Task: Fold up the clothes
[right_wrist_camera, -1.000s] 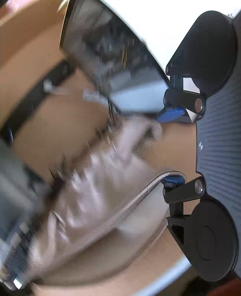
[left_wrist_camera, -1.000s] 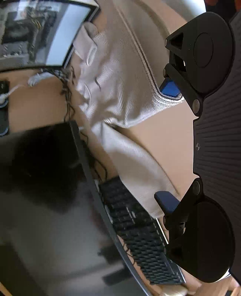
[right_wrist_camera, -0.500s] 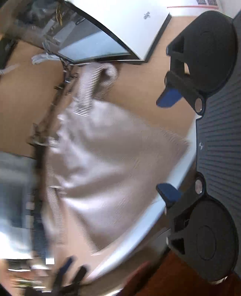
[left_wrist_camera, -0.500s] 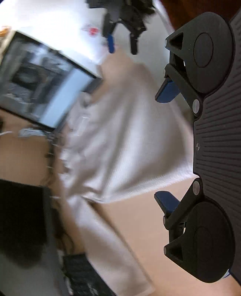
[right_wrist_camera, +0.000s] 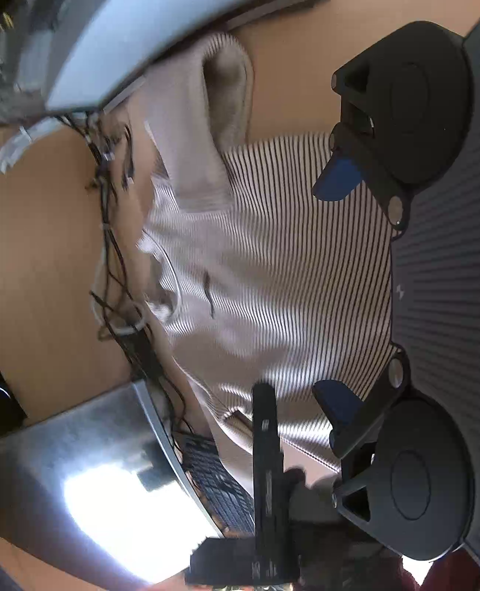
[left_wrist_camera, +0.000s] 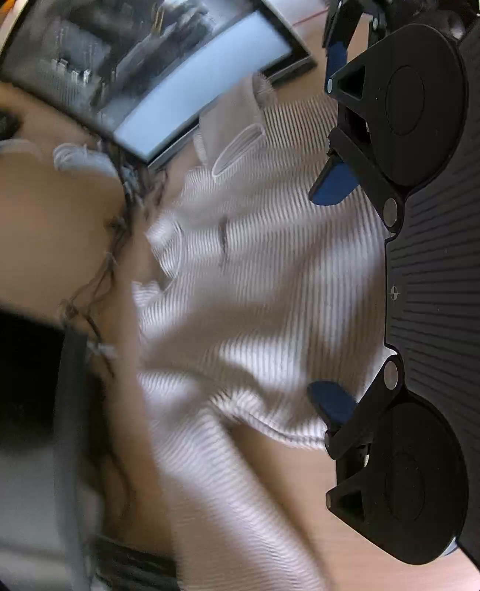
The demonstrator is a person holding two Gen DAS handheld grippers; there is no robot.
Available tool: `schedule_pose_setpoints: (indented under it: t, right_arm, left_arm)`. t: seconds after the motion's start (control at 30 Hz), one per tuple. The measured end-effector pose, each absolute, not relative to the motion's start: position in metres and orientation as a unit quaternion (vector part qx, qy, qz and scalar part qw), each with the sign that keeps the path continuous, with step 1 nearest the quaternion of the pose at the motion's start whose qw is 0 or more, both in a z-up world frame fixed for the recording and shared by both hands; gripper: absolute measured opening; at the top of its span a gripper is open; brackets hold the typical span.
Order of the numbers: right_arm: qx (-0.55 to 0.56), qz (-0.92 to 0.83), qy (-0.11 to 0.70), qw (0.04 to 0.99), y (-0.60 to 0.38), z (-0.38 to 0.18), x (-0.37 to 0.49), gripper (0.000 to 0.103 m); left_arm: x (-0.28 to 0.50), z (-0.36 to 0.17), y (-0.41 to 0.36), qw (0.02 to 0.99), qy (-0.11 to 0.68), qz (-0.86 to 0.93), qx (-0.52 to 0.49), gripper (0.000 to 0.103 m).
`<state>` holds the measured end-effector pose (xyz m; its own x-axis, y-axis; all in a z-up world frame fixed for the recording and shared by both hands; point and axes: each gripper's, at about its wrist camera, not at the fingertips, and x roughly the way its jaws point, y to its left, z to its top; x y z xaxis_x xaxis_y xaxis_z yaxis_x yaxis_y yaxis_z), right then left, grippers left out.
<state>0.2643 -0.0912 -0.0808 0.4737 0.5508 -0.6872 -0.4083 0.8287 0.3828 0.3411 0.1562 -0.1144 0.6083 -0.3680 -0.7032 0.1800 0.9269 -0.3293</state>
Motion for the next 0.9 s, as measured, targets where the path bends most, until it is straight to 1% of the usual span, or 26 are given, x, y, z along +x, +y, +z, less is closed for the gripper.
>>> schedule_pose_setpoints:
  t: [0.1, 0.2, 0.33, 0.5, 0.53, 0.57, 0.6, 0.67, 0.73, 0.8, 0.9]
  right_arm:
    - [0.101, 0.297, 0.455, 0.833, -0.085, -0.098, 0.275, 0.103]
    - [0.059, 0.326, 0.442, 0.834, -0.077, -0.1, 0.278, 0.103]
    - [-0.007, 0.362, 0.435, 0.825, -0.064, -0.1, 0.28, 0.103]
    - [-0.142, 0.352, 0.449, 0.809, -0.028, -0.098, 0.273, 0.103]
    - [-0.15, 0.348, 0.45, 0.809, -0.025, -0.096, 0.273, 0.102]
    - [-0.146, 0.341, 0.439, 0.819, -0.027, -0.091, 0.274, 0.09]
    - [-0.153, 0.324, 0.415, 0.836, -0.029, -0.085, 0.275, 0.086]
    - [-0.231, 0.259, 0.335, 0.876, -0.03, -0.076, 0.27, 0.083]
    - [-0.346, 0.211, 0.265, 0.875, -0.024, -0.085, 0.269, 0.083]
    - [-0.404, 0.191, 0.251, 0.859, -0.021, -0.102, 0.28, 0.083]
    - [-0.443, 0.161, 0.218, 0.855, -0.017, -0.118, 0.298, 0.077]
  left_arm:
    - [0.321, -0.117, 0.154, 0.898, 0.414, -0.129, -0.076, 0.103]
    - [0.298, -0.117, 0.151, 0.903, 0.414, -0.106, -0.054, 0.103]
    - [0.278, -0.113, 0.156, 0.9, 0.418, -0.085, -0.091, 0.103]
    - [0.271, -0.109, 0.176, 0.892, 0.414, -0.093, -0.155, 0.103]
    - [0.271, -0.11, 0.178, 0.89, 0.415, -0.095, -0.163, 0.103]
    - [0.272, -0.11, 0.179, 0.89, 0.413, -0.098, -0.166, 0.103]
    - [0.272, -0.111, 0.18, 0.89, 0.412, -0.1, -0.168, 0.103]
    - [0.271, -0.111, 0.18, 0.891, 0.409, -0.102, -0.169, 0.103]
    - [0.272, -0.112, 0.178, 0.892, 0.408, -0.101, -0.167, 0.103]
    - [0.274, -0.112, 0.177, 0.892, 0.41, -0.101, -0.165, 0.103]
    - [0.277, -0.112, 0.18, 0.887, 0.416, -0.105, -0.172, 0.103]
